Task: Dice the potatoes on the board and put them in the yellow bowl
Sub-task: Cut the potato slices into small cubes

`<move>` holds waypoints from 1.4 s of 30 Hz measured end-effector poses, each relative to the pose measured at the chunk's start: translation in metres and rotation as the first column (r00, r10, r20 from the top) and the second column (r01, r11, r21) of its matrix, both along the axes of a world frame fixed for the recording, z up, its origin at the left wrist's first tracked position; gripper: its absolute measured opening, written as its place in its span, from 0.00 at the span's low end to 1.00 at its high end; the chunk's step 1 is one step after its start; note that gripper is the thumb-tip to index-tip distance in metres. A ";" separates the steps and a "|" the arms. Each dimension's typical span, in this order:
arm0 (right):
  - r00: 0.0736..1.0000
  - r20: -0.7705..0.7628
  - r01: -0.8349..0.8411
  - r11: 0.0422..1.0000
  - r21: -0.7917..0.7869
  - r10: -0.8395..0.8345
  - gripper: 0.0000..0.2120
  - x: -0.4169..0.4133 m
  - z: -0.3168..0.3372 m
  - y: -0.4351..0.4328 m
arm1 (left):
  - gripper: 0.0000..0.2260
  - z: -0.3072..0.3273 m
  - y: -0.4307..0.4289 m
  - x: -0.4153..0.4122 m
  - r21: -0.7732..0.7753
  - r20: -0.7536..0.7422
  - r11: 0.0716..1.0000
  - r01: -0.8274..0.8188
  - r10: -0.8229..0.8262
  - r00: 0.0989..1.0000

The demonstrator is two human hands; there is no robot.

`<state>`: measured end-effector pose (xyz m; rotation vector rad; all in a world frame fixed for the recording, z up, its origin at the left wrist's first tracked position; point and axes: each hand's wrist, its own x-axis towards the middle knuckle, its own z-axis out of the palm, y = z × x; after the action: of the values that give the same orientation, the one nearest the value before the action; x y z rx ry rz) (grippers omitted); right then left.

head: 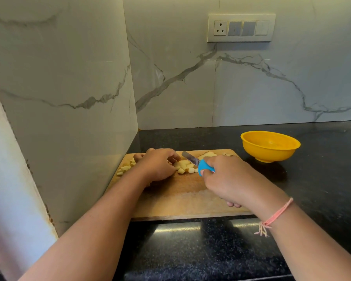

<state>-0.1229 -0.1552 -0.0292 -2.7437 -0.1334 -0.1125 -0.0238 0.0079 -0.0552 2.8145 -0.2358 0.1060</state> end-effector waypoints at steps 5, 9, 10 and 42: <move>0.998 0.008 -0.069 0.998 -0.008 0.069 0.19 -0.008 -0.006 0.007 | 0.18 0.001 0.001 0.001 -0.062 0.026 0.995 -0.083 0.085 0.996; 0.996 0.041 -0.079 0.996 -0.030 0.080 0.19 -0.008 -0.011 0.015 | 0.19 -0.001 0.001 0.002 -0.082 0.043 0.989 -0.124 0.128 0.991; 0.996 0.047 -0.075 0.996 -0.039 0.076 0.20 -0.008 -0.012 0.016 | 0.18 -0.001 0.001 0.003 -0.089 0.037 0.988 -0.128 0.131 0.991; 0.999 0.010 -0.050 0.990 -0.135 0.052 0.12 -0.003 -0.011 0.044 | 0.17 -0.002 -0.001 0.013 -0.161 -0.018 0.971 -0.179 0.178 0.984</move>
<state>-0.1264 -0.1117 -0.0406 -2.8722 -0.2222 -0.1119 -0.0112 0.0072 -0.0570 2.6673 0.0271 0.1534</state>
